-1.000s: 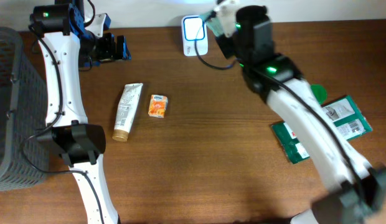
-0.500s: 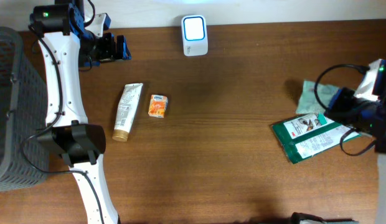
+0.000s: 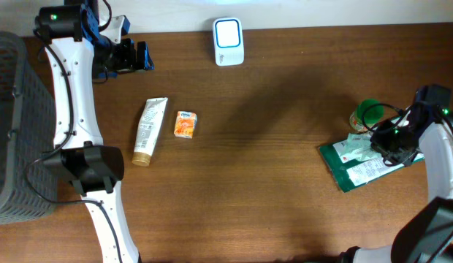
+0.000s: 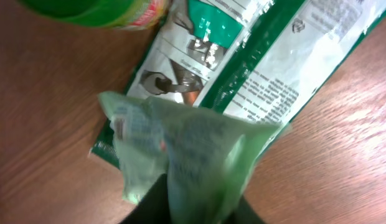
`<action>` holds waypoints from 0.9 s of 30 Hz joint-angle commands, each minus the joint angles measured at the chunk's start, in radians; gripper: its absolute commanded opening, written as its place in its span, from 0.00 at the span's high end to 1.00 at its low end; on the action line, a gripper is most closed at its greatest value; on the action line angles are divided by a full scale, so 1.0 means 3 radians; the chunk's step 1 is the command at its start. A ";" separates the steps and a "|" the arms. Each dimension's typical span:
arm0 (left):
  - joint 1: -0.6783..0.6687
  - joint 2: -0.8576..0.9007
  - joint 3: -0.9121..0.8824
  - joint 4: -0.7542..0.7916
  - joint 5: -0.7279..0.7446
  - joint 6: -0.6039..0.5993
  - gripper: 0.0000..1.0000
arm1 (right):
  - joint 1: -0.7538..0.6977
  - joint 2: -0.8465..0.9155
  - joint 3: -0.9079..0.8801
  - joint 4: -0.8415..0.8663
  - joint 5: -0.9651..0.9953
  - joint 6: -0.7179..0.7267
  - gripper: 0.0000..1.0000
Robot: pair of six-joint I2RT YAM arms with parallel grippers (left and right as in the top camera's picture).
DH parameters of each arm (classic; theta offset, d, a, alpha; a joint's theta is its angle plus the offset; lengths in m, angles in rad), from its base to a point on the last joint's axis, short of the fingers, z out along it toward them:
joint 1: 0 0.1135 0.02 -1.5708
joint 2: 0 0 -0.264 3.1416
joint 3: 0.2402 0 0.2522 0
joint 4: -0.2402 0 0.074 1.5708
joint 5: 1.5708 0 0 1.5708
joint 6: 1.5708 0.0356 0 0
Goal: Scan the item barcode
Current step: 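Carry the pouch right and drop it onto the green packet, then reach the right gripper to the orange Kleenex pack and grasp it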
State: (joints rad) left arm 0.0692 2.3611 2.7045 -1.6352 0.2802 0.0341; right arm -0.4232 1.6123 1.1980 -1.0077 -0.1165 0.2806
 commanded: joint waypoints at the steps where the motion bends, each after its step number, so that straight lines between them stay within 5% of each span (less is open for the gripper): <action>1: -0.0010 -0.0072 0.0045 -0.0001 0.0038 0.0017 0.01 | -0.0014 0.0058 0.0000 -0.0004 0.0078 -0.0010 0.51; 5: -0.0010 -0.0072 0.0045 -0.0003 0.0038 0.0017 0.01 | 0.0011 0.0057 0.0237 -0.0286 0.0043 -0.0150 0.34; 10: -0.0010 -0.0072 0.0045 -0.0001 0.0038 0.0017 0.01 | 0.0451 0.0057 0.1132 -0.0973 -0.0219 -0.0309 0.34; 15: -0.0010 -0.0072 0.0045 -0.0001 0.0038 0.0017 0.01 | 0.1546 0.0079 0.1266 -0.0430 -0.0610 -0.0275 0.31; 16: -0.0010 -0.0072 0.0045 -0.0001 0.0038 0.0017 0.01 | 0.1776 0.0113 0.1259 -0.0193 -0.0734 -0.0122 0.28; 18: -0.0010 -0.0072 0.0045 -0.0001 0.0038 0.0017 0.01 | 0.2141 0.0216 0.1258 0.0225 -0.0810 0.0116 0.02; 22: -0.0010 -0.0072 0.0045 -0.0001 0.0038 0.0017 0.01 | 0.2773 0.0670 0.1258 0.1088 -0.0809 0.0612 0.02; 24: -0.0010 -0.0072 0.0045 -0.0001 0.0038 0.0017 0.01 | 0.3017 0.1006 0.1258 0.1516 -0.0793 0.0944 0.26; 27: -0.0010 -0.0072 0.0045 -0.0001 0.0038 0.0017 0.01 | 0.3215 0.1367 0.1258 0.1977 -0.0795 0.1324 0.38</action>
State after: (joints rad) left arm 0.0692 2.3611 2.7045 -1.6352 0.2806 0.0341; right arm 0.4965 1.9450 1.5707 -0.4805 -0.3508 0.5404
